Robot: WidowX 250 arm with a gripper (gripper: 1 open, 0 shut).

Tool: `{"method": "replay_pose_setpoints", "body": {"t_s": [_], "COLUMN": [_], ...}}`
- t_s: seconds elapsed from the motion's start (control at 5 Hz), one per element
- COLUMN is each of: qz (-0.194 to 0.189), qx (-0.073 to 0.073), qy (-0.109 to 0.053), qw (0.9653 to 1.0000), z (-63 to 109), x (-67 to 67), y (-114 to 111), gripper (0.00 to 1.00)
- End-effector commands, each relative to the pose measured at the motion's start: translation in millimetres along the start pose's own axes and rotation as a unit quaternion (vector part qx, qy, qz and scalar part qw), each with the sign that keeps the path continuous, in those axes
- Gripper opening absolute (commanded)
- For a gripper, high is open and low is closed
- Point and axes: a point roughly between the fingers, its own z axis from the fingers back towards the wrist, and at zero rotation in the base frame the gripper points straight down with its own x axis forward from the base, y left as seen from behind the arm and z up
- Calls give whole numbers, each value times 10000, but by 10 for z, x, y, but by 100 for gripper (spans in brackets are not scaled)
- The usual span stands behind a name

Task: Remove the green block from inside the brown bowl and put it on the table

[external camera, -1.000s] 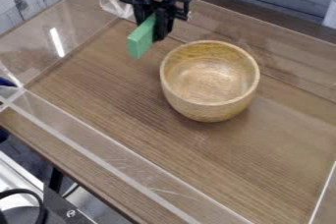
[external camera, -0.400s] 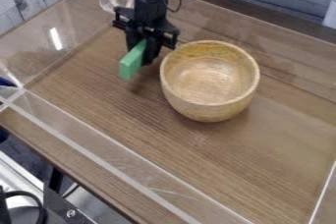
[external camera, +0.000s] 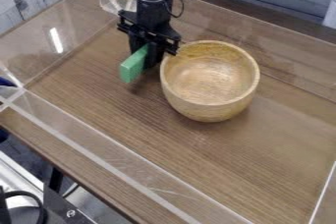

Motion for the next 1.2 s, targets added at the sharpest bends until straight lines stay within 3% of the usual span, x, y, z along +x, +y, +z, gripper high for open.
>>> {"method": "replay_pose_setpoints", "body": {"t_s": [0.0,0.2,0.6,1.0], "qz": [-35,-110,-112,-143], "qx": [-58,-187,-314,-404], "qy": [-350,-410,-573,-577], "qw": [9994,9989,9978,9974], "z": [249,322,159,8], "x": [43,17,216,238], "y": [104,131,243,135], "gripper": [0,0,0,0]}}
